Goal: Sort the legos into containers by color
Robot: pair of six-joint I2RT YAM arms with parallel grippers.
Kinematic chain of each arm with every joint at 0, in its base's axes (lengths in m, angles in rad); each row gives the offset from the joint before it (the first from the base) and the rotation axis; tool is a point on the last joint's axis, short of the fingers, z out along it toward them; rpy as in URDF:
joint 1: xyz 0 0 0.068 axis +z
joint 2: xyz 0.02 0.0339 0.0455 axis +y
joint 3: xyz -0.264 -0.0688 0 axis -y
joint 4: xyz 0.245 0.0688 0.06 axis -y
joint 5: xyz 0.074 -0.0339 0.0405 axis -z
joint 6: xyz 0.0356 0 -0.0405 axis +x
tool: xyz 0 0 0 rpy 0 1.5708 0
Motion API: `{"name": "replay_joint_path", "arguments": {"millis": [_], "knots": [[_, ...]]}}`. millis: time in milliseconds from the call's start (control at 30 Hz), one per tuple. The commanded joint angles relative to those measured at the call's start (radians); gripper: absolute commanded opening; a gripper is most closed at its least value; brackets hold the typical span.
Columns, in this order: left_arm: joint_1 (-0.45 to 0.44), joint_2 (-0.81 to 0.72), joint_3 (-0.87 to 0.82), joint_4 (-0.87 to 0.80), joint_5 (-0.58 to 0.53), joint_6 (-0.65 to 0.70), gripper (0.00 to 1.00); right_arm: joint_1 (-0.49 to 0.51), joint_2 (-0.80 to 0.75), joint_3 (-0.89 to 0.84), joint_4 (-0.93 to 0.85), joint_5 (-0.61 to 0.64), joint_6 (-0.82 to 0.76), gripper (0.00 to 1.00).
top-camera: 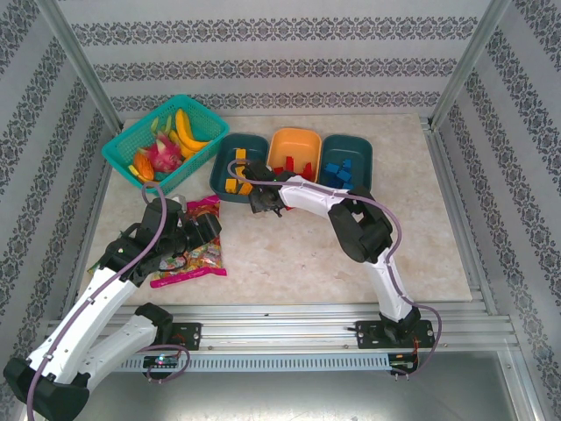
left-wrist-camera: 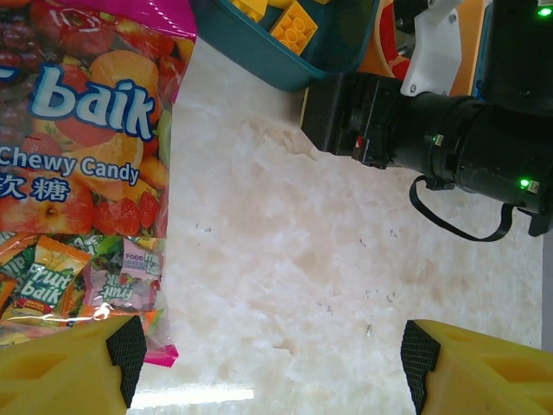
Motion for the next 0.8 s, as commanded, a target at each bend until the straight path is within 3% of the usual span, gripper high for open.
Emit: {"name": "replay_joint_path", "arguments": {"millis": [0,267,500,633,767], "knots": [[0.001,-0.008,0.025,0.022,0.006,0.021,0.80,-0.011,0.018,0.031,-0.021,-0.014,-0.008,0.48],[0.000,0.036,0.048,0.039,0.029,0.050,0.79,0.001,-0.058,-0.024,-0.018,-0.022,-0.002,0.39],[-0.014,0.154,0.169,0.094,0.079,0.111,0.79,-0.006,-0.310,-0.179,-0.023,-0.033,0.026,0.38],[-0.043,0.279,0.268,0.167,0.102,0.136,0.79,-0.072,-0.460,-0.232,-0.057,-0.044,0.031,0.38],[-0.077,0.441,0.365,0.252,0.138,0.155,0.79,-0.211,-0.525,-0.242,-0.080,-0.090,0.029,0.38]]}}
